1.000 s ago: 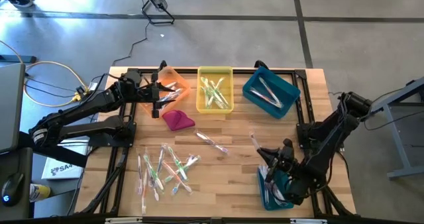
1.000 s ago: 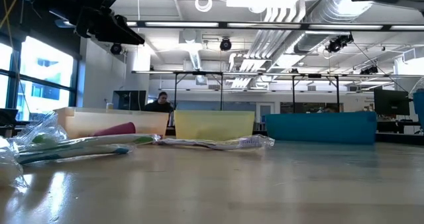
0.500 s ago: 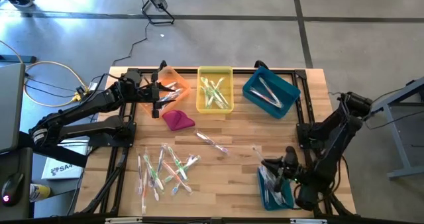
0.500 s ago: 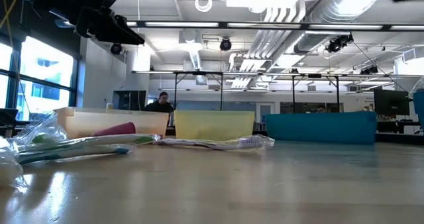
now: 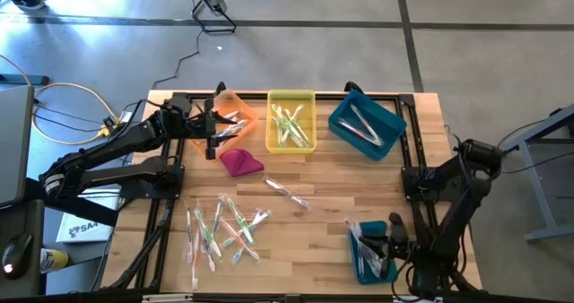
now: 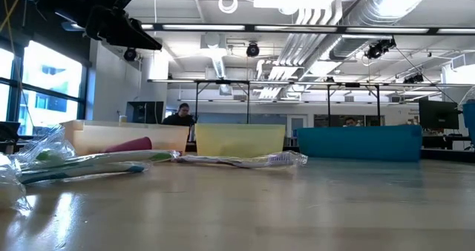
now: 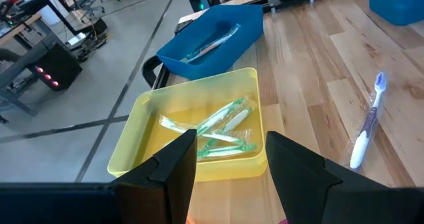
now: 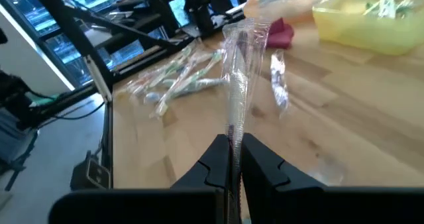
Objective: Pick & Place Toothbrushes
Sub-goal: Put the purple toothbrush into the bottom blue bin
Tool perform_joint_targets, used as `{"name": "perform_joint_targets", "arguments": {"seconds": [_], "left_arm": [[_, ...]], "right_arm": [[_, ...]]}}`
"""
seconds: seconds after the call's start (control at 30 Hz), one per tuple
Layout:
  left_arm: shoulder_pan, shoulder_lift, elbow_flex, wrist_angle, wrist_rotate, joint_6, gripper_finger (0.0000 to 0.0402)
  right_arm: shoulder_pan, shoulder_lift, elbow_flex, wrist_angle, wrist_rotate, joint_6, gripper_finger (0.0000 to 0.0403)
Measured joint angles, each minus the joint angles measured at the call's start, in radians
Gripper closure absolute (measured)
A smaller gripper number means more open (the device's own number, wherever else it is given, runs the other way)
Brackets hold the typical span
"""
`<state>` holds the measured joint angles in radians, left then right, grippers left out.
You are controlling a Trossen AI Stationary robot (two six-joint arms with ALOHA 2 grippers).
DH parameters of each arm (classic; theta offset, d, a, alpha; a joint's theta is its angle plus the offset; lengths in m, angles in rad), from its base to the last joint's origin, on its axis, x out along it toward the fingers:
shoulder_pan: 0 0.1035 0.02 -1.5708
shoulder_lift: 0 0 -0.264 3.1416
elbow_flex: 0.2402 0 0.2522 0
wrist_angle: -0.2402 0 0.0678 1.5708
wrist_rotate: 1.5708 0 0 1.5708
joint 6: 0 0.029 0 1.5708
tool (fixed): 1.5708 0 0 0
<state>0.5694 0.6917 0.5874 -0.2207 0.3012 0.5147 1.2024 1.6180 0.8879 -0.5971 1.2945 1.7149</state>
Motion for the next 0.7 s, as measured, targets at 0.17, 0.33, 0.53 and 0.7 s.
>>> {"name": "perform_joint_targets", "arguments": {"seconds": [0.17, 0.33, 0.53, 0.7], "left_arm": [[0.0, 0.0, 0.0, 0.0, 0.0, 0.003, 0.0226], [0.0, 0.0, 0.0, 0.0, 0.0, 0.003, 0.0226], [0.0, 0.0, 0.0, 0.0, 0.0, 0.004, 0.0226], [0.0, 0.0, 0.0, 0.004, 0.0, 0.004, 0.0226]], "right_arm": [[0.023, 0.075, 0.0, 0.007, -0.012, 0.075, 0.0389], [0.039, 0.148, 0.0, 0.008, -0.016, 0.164, 0.0389], [0.043, 0.179, 0.0, 0.012, -0.034, 0.22, 0.0389], [0.041, 0.179, 0.0, 0.011, -0.077, 0.222, 0.0389]]}}
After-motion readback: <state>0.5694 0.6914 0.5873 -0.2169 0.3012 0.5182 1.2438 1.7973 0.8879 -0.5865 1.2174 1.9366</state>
